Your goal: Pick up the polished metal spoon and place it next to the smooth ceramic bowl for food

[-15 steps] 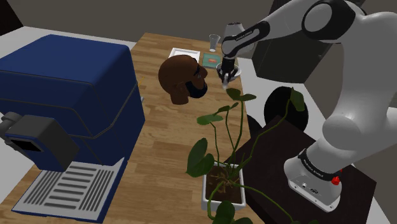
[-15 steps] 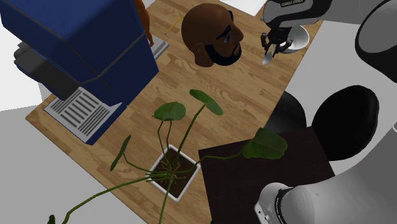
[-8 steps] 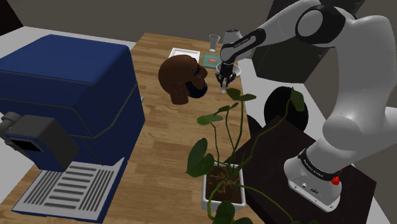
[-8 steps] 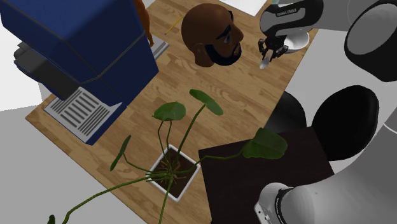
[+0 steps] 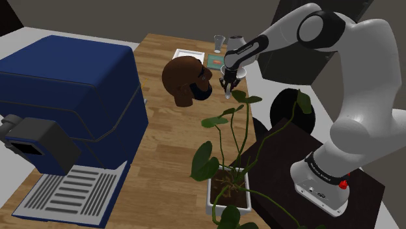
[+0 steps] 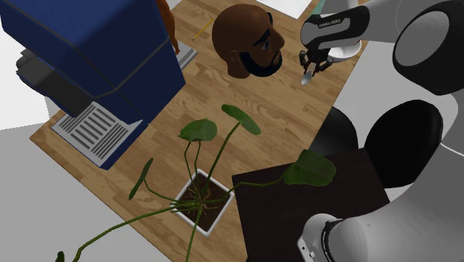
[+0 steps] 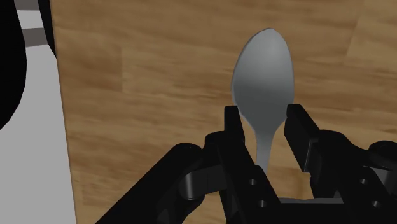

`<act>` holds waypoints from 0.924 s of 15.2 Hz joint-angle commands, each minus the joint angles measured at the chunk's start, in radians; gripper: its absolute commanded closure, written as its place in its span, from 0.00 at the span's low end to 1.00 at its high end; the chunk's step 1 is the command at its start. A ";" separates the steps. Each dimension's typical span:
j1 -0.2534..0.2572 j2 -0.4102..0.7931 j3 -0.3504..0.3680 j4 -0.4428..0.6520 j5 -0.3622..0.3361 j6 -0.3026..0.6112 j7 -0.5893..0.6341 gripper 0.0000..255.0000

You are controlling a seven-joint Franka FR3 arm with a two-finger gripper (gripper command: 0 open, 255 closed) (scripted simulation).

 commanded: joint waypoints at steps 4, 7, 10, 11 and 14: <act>0.000 0.005 -0.001 0.001 -0.001 0.002 0.000 1.00; 0.000 0.002 -0.001 -0.001 -0.001 0.002 0.001 0.00; 0.000 0.005 -0.001 0.001 -0.001 0.002 0.000 0.00; -0.002 -0.017 0.004 -0.001 0.004 -0.018 -0.002 0.00; -0.007 -0.076 0.017 0.001 0.019 -0.078 -0.011 0.00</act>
